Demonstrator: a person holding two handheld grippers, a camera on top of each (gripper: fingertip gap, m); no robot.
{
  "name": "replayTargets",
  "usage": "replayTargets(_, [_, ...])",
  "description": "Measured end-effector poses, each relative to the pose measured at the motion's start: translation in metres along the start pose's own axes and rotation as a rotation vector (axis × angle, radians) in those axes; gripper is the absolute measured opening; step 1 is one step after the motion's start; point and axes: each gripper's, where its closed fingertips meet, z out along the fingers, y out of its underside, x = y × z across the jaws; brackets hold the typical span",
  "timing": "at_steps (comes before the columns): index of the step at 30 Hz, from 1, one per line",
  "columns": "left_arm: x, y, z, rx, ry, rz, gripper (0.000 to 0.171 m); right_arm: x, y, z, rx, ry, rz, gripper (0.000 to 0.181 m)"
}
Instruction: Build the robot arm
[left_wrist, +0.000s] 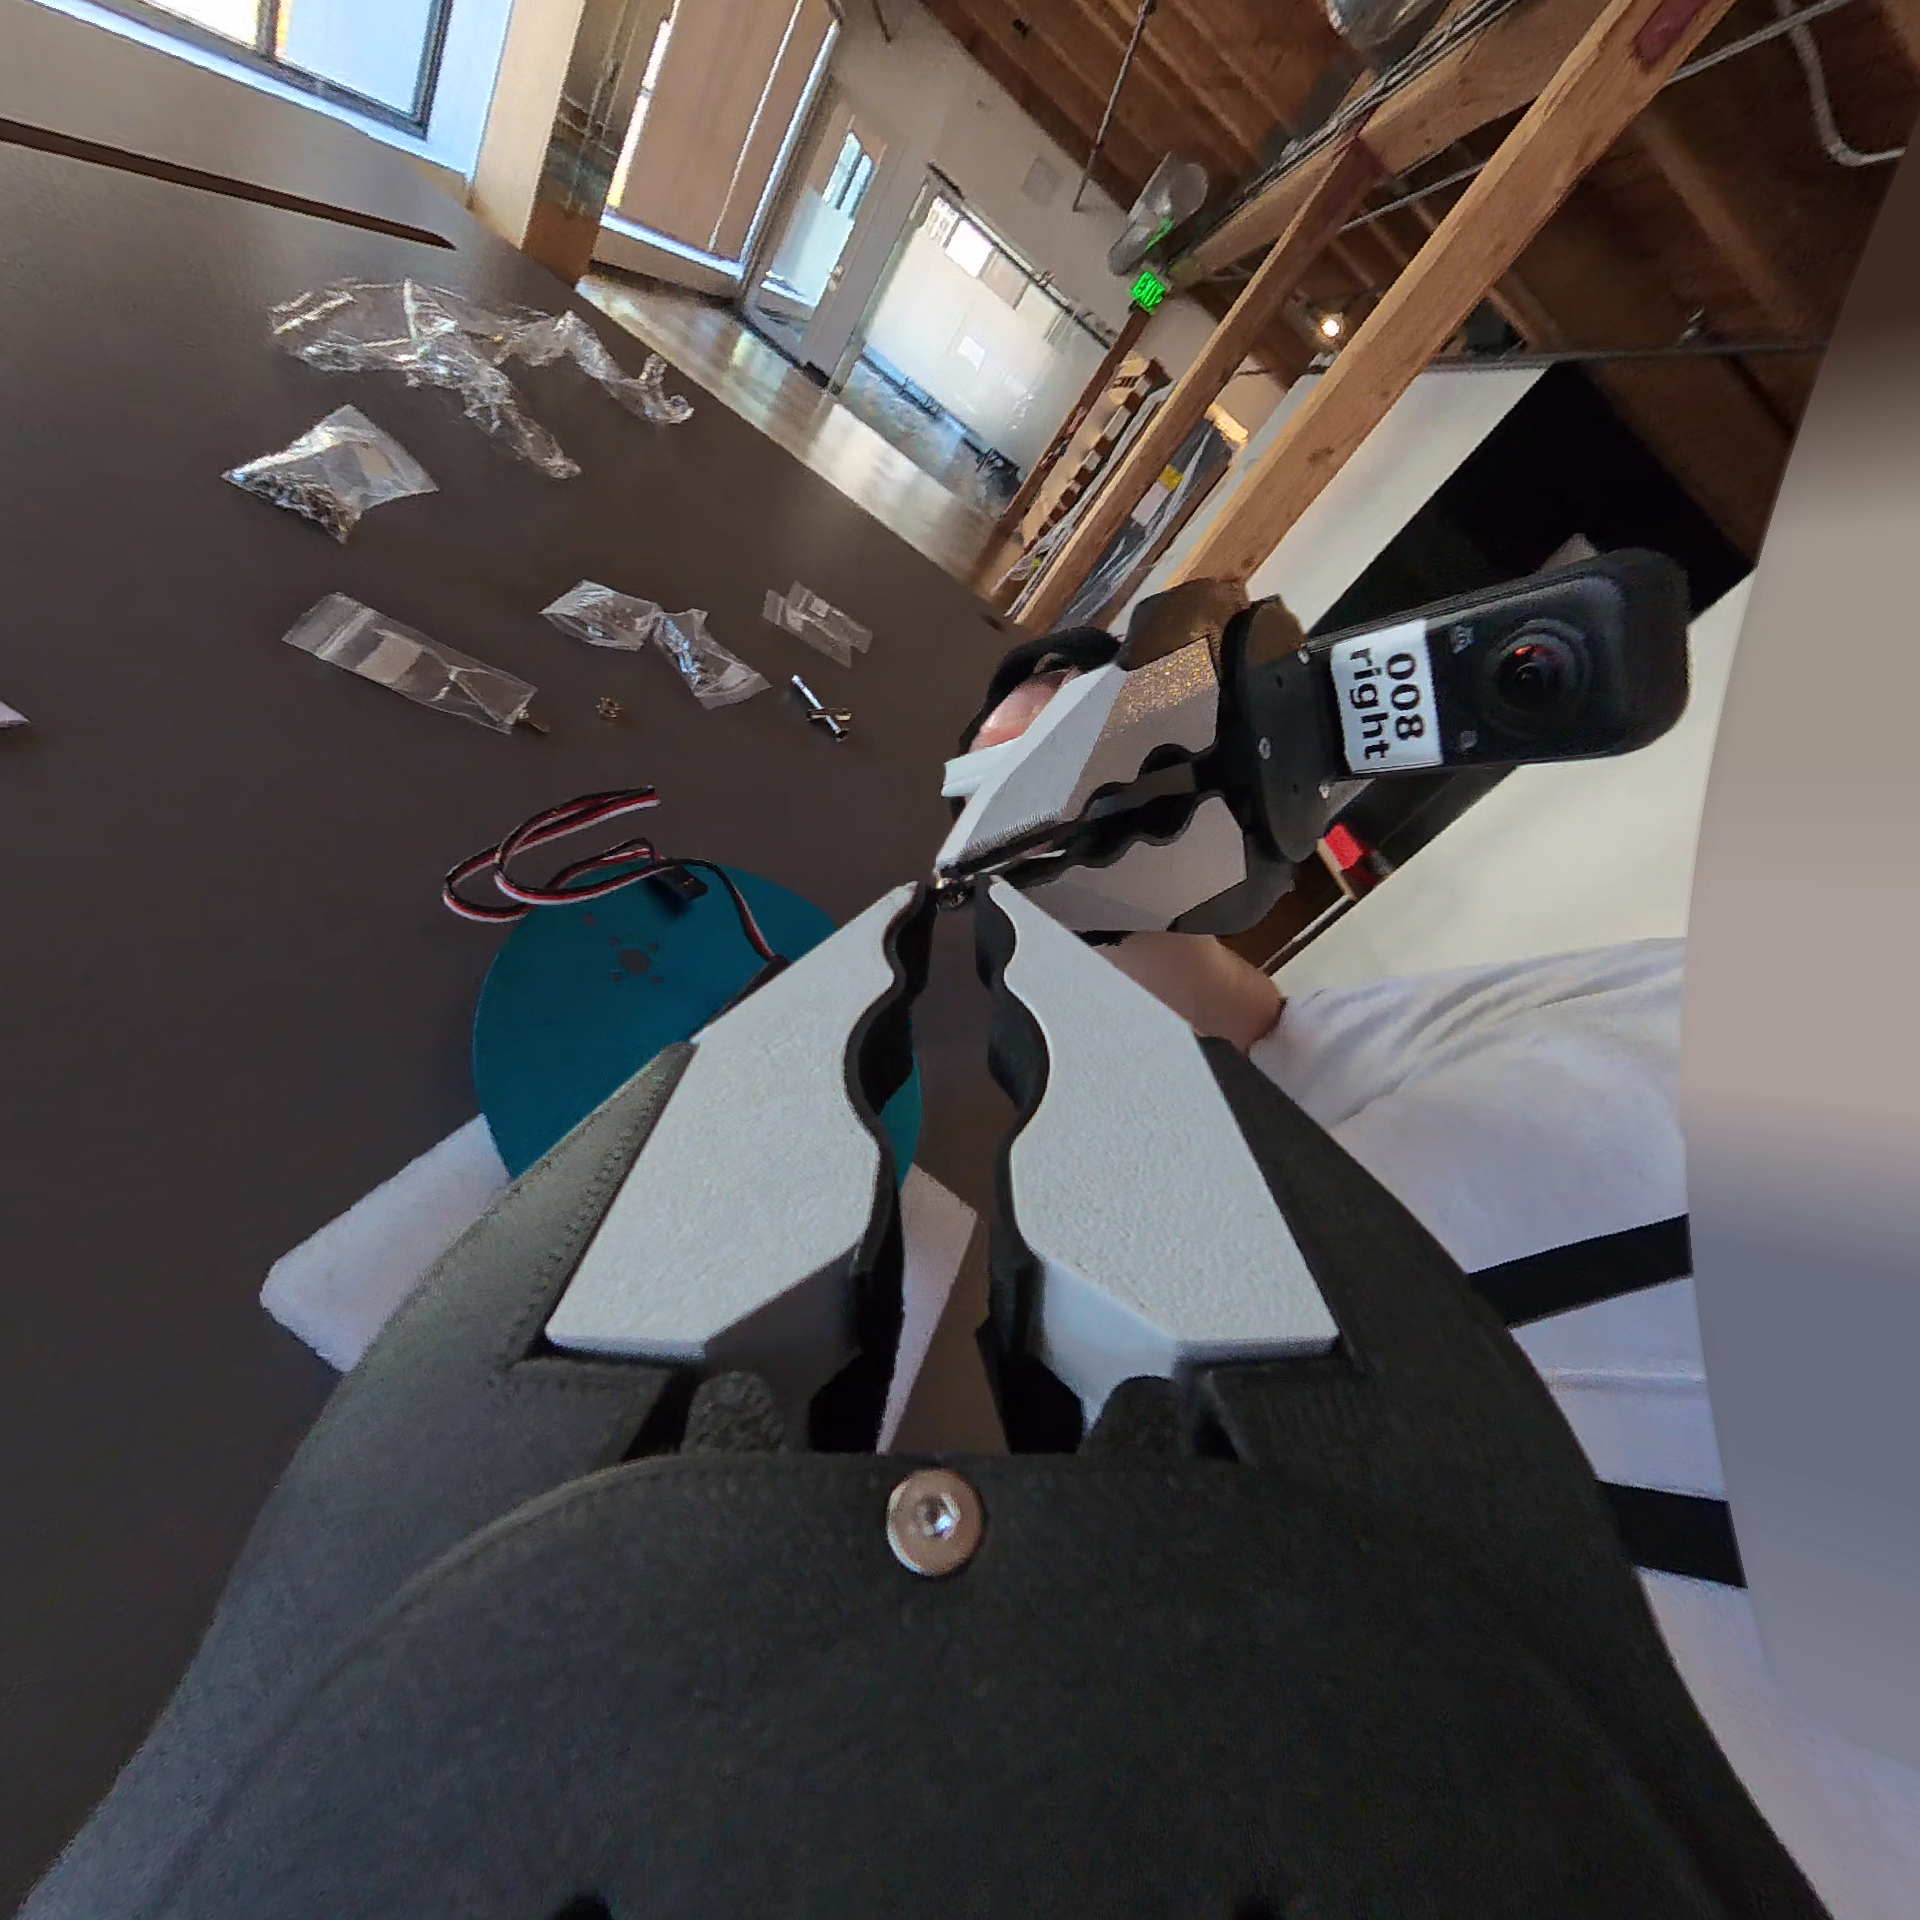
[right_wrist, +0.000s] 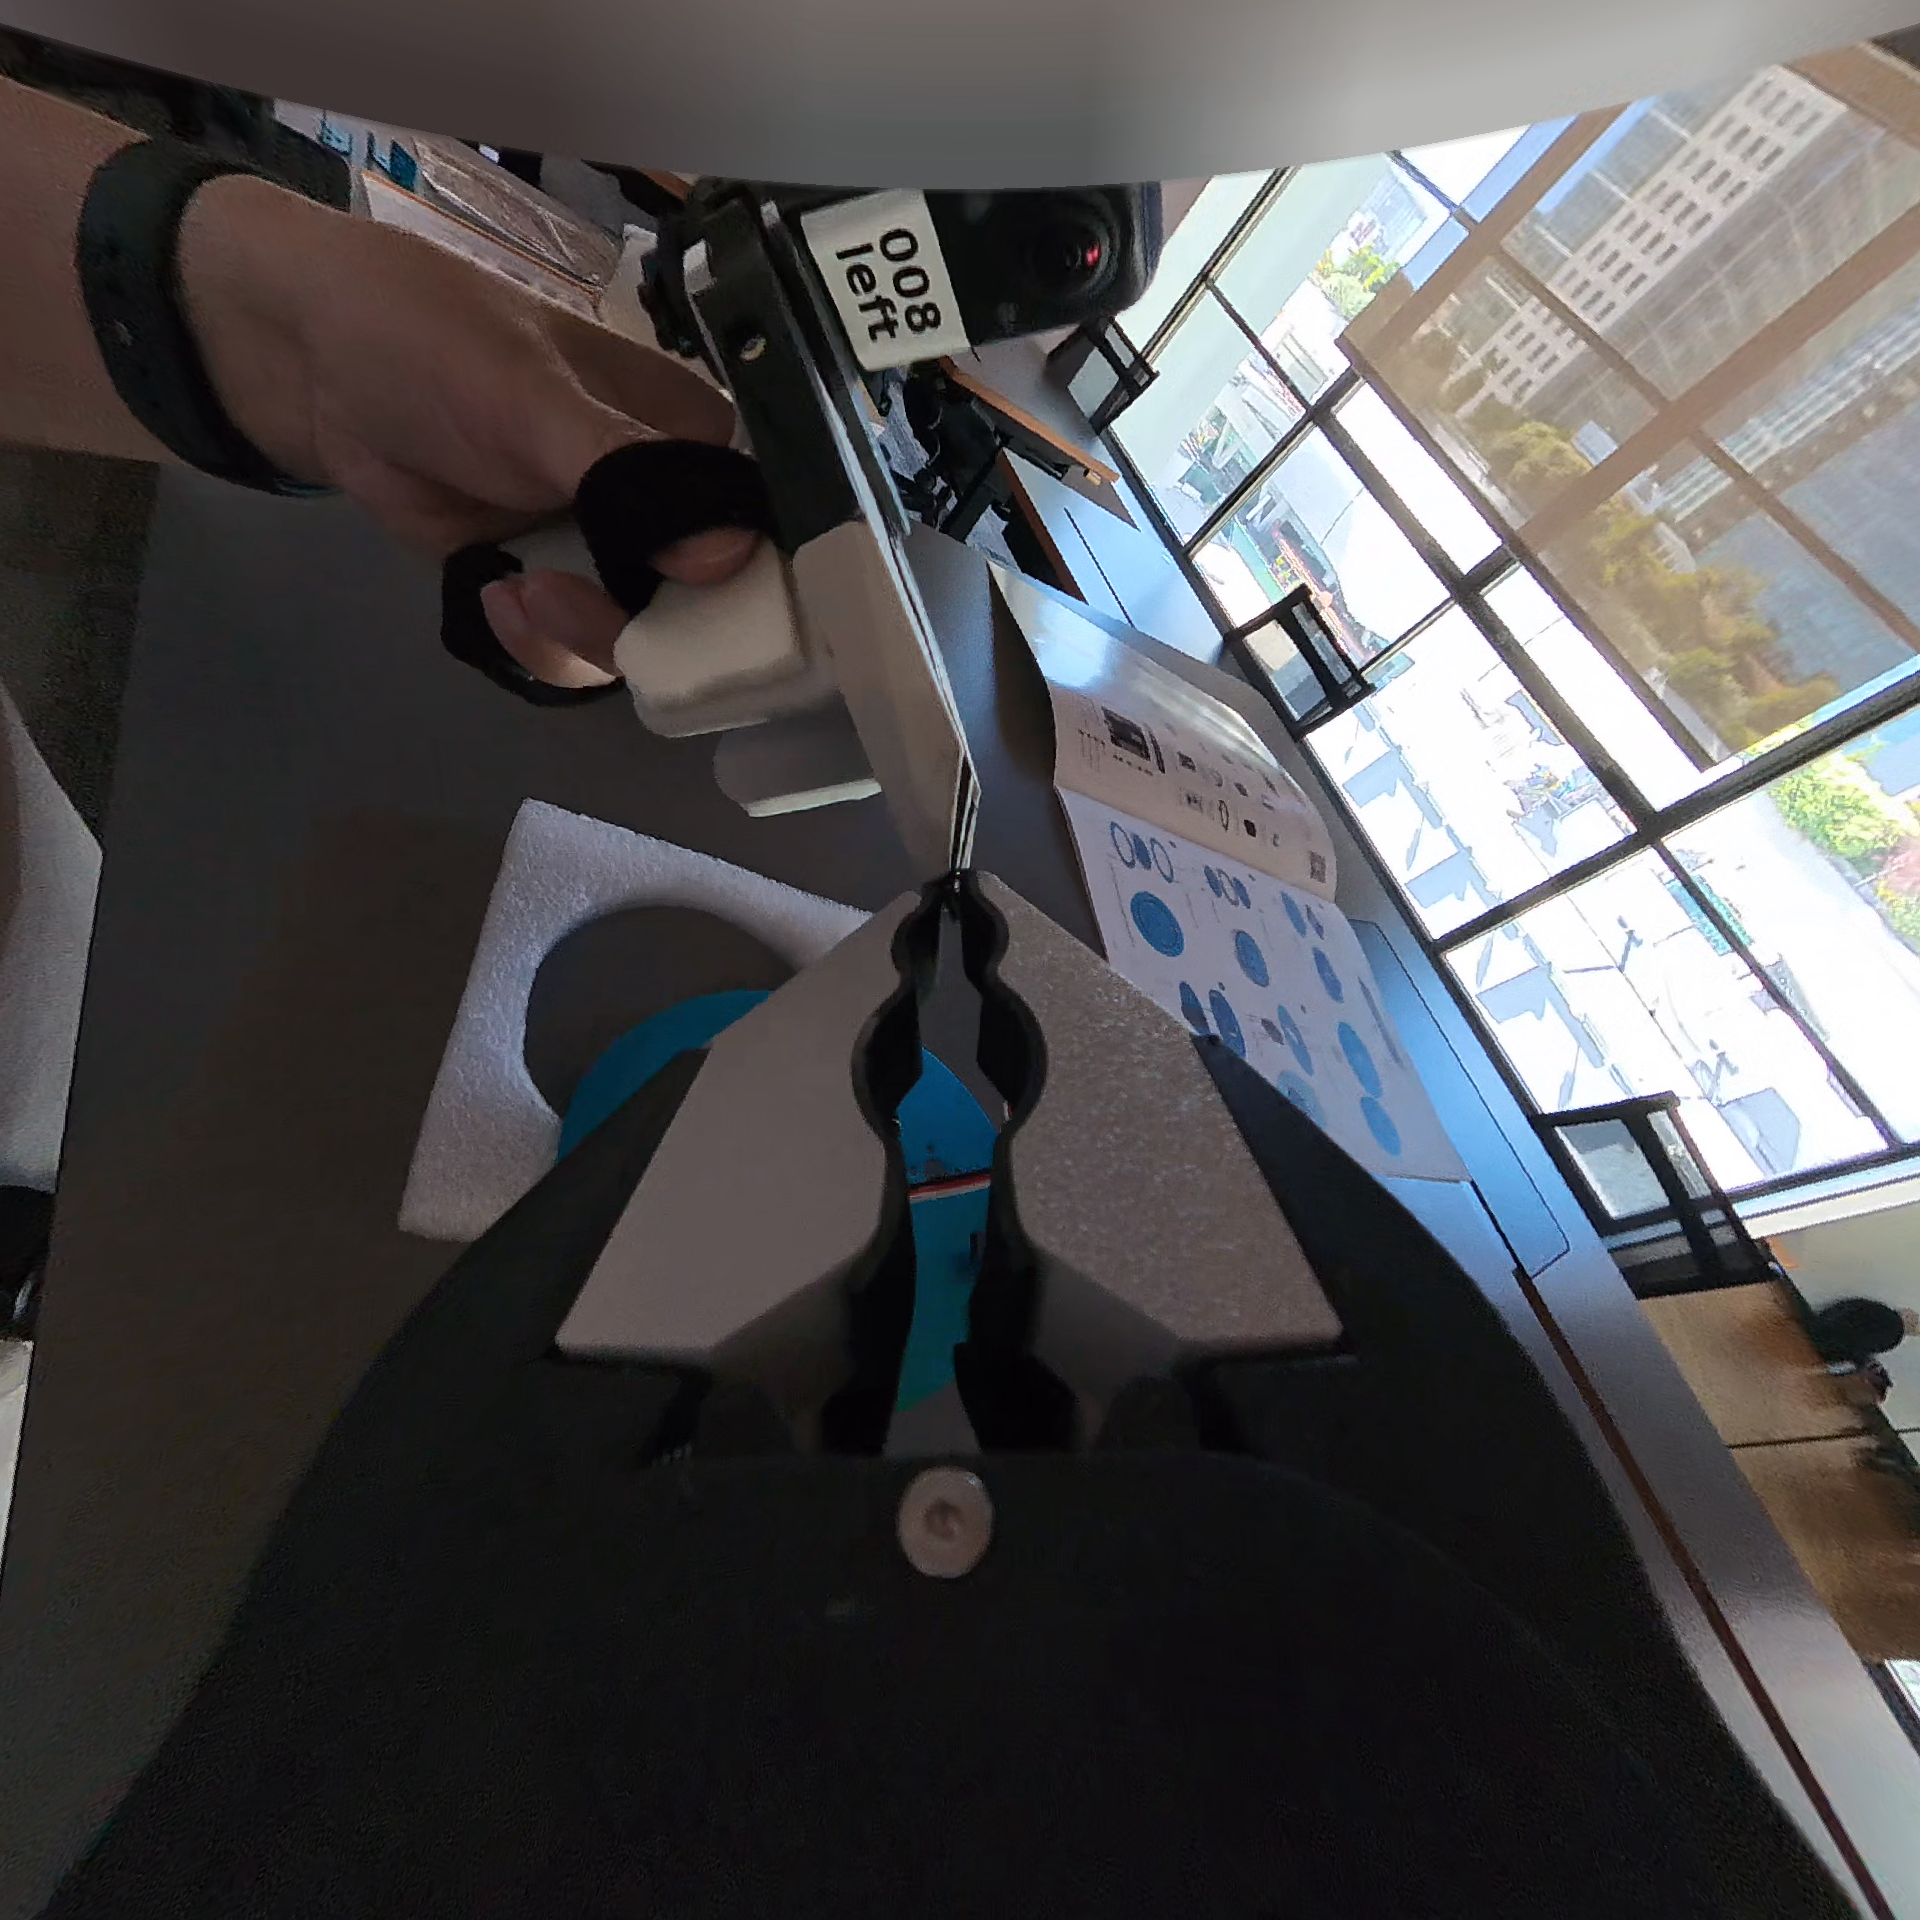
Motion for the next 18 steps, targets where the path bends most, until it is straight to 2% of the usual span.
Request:
replayTargets(5, [0.009, 0.001, -0.007, 0.030, 0.115, -0.073, 0.005, -0.006, -0.011, 0.000, 0.063, -0.037, -0.012, 0.002])
replayTargets(9, [0.016, -0.001, -0.012, 0.063, 0.186, -0.119, 0.004, -0.008, -0.019, -0.001, 0.142, -0.074, 0.045, 0.002])
replayTargets(15, [0.017, -0.002, -0.017, 0.084, 0.183, -0.103, 0.004, -0.007, -0.022, 0.002, 0.201, -0.119, 0.147, 0.003])
replayTargets(18, [0.015, -0.005, -0.020, 0.121, 0.149, -0.055, 0.004, -0.004, -0.021, 0.003, 0.203, -0.139, 0.241, 0.018])
